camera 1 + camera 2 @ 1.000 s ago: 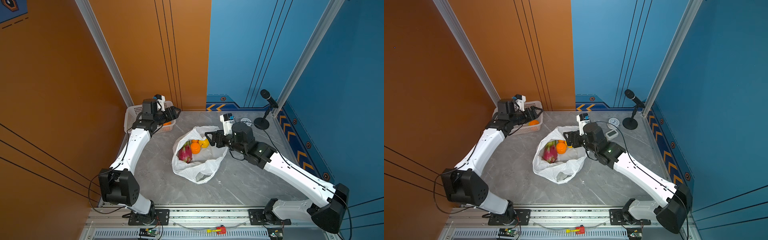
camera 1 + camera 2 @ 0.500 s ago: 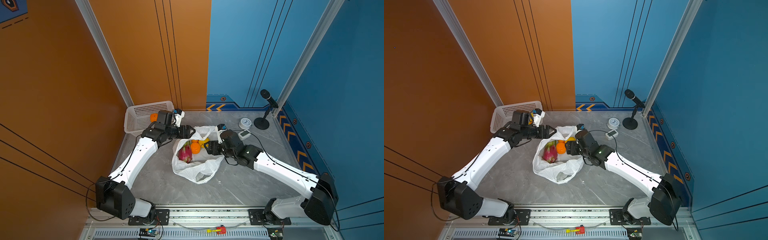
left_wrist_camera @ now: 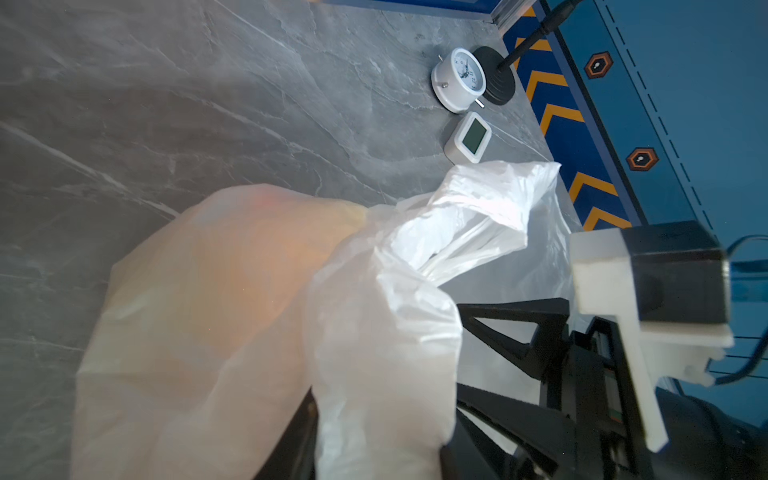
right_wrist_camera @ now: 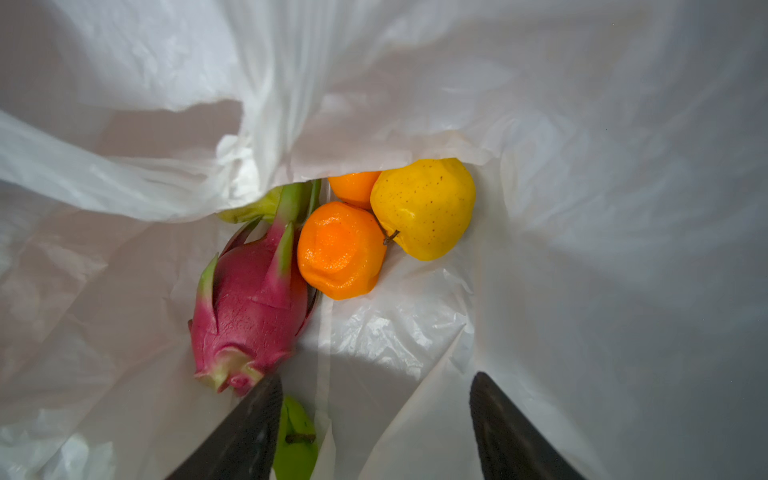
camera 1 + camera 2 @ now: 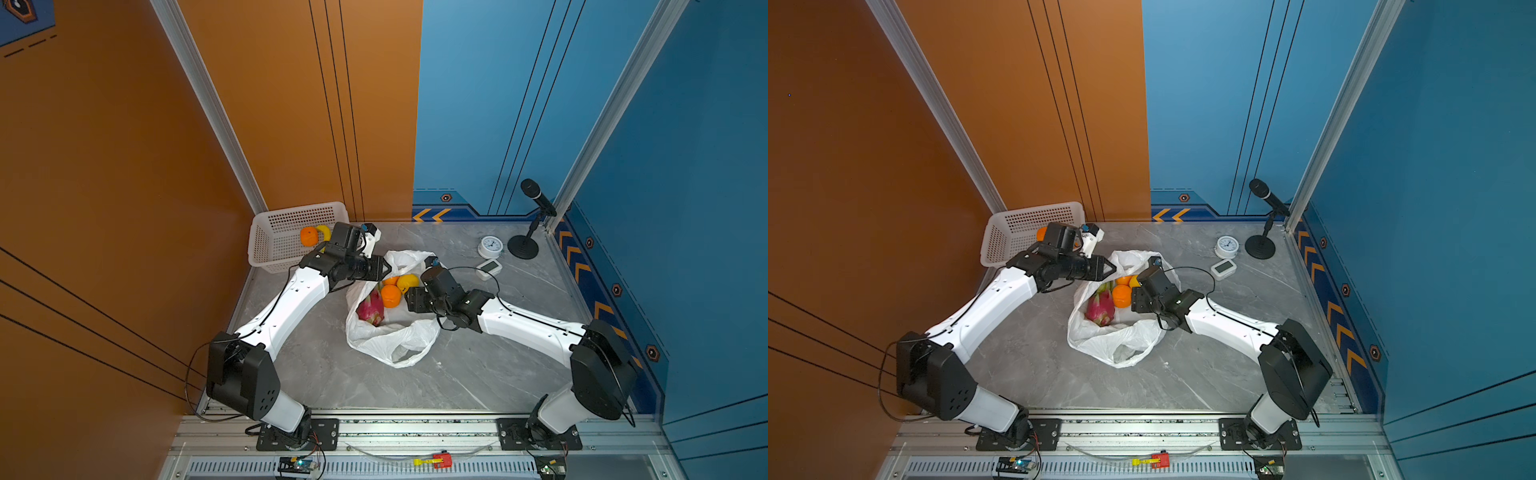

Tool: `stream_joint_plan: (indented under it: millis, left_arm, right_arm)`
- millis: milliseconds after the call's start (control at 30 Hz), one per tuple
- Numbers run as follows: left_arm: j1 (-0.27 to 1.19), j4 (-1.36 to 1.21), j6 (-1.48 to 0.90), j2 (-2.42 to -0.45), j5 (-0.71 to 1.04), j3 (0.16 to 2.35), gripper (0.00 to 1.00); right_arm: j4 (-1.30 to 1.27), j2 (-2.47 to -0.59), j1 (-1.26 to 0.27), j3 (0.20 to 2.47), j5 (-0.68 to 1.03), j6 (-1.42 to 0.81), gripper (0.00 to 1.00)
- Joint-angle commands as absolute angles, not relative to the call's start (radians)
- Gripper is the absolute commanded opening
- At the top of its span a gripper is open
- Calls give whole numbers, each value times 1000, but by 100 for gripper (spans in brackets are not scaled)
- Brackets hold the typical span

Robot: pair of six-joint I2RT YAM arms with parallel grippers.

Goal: Untie the knot of the plastic bag and take out the fruit
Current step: 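Move both grippers back to the bag, left gripper pinching the bag rim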

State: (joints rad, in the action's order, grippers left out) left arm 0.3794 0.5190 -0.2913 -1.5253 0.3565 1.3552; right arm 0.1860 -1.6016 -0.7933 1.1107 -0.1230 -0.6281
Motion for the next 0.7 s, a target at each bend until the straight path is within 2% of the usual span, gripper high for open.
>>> stream_joint_plan:
  millis: [0,133,233,367,667]
  left_arm:
    - [385,490,-383,-1548,241,1411,34]
    - [397,444,-452,-1574,197,1425,34]
    - [410,429,-465,-1578,174,1427,34]
    - [411,428,-459,-1580,171,1427,35]
    - [409,427,-462,-1579,160,1419,37]
  right_arm:
    - [137,-1650,-797,1174,-204,-723,72]
    - [50,-1721,-792,1185,-194,-877,73]
    - [68,-1773,-783,1229,-223,-952,79]
    - [56,-1811,-762,1252,-257,-998,81]
    - [80,-1910,-712,1337,-222,-1040,83]
